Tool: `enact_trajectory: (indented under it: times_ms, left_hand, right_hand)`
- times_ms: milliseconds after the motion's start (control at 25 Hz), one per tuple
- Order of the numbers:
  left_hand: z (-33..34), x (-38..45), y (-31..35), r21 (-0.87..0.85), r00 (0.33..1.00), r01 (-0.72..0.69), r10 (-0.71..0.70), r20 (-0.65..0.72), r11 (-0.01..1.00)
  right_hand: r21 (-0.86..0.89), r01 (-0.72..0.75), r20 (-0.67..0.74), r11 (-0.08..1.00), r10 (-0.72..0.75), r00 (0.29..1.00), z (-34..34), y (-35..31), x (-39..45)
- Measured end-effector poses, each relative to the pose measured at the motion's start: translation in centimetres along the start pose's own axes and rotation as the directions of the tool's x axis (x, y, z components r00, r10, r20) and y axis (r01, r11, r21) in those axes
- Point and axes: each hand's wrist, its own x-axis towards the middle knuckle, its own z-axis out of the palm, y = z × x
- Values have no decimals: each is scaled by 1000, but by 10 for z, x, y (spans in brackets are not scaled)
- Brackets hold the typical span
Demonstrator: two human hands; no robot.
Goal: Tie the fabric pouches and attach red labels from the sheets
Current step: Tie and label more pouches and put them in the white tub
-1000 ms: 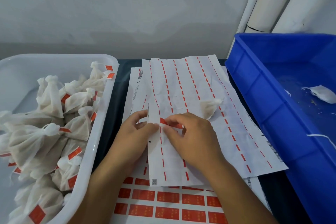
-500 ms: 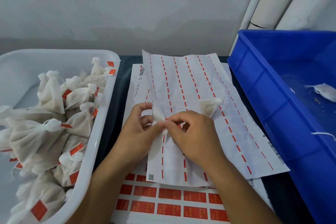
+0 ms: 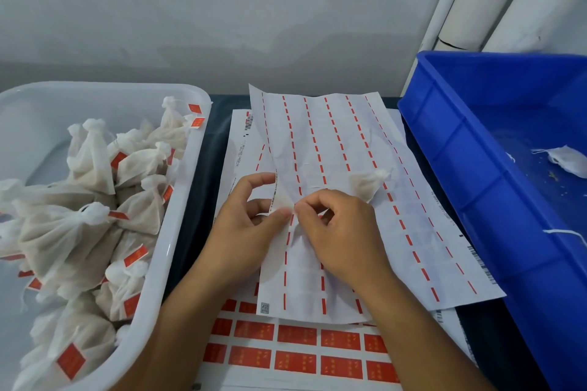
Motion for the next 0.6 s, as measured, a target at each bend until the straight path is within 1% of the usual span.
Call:
enact_trajectory:
  times_ms: [160, 240, 400, 480, 600]
  left_hand:
    - [1, -1, 2, -5, 998, 18, -18, 61, 1000]
    - [1, -2, 2, -13, 997, 24, -23, 73, 1000]
    - [0, -2, 3, -42, 998, 38, -35, 57, 998]
    - [0, -2, 1, -14, 999, 16, -16, 47, 1000]
    - [1, -1, 0, 19, 999, -11, 10, 44, 1000]
  right_hand:
    - [66, -43, 25, 997, 42, 999, 0, -1, 1]
    - [81, -31, 45, 996, 27, 999, -5, 0, 2]
    - [124, -17, 195, 992, -8, 981, -19, -3, 2]
    - [101, -5, 238, 995, -19, 971, -21, -6, 2]
    - [55, 35, 214, 998, -46, 976, -21, -5, 3]
